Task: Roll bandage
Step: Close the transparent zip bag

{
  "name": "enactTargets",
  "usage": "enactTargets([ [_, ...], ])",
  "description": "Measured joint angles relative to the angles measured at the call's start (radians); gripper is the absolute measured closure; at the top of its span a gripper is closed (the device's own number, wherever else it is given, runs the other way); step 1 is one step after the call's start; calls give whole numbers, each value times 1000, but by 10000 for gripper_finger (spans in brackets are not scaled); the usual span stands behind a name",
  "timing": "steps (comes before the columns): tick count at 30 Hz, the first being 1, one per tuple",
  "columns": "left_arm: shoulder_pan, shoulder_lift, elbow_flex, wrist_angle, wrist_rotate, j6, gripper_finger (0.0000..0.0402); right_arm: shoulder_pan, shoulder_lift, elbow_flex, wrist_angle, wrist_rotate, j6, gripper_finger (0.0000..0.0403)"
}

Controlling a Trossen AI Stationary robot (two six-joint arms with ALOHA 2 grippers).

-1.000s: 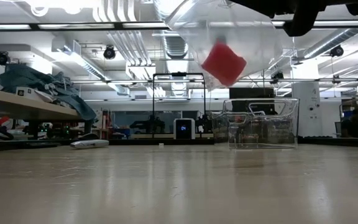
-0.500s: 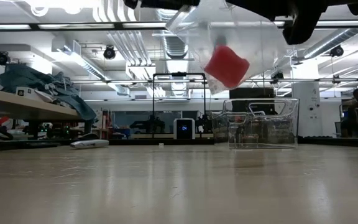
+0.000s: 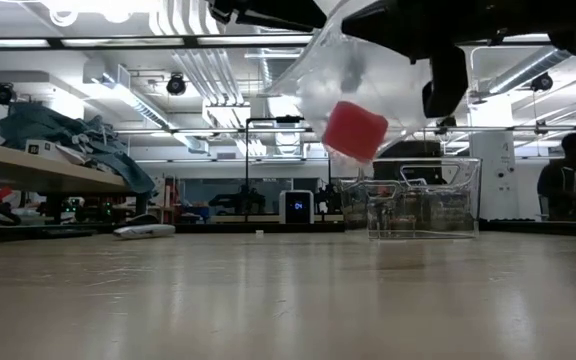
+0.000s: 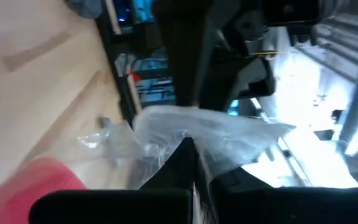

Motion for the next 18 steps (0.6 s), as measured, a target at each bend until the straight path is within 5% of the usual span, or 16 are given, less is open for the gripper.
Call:
enactTargets([
  [9,1,-2,-9,-27,-1,1,261,-3,26,51,13,129,-38,403],
  [18,1,-11,-9,-51,-8,1,257,-2,26,52,11,127,-38,403],
])
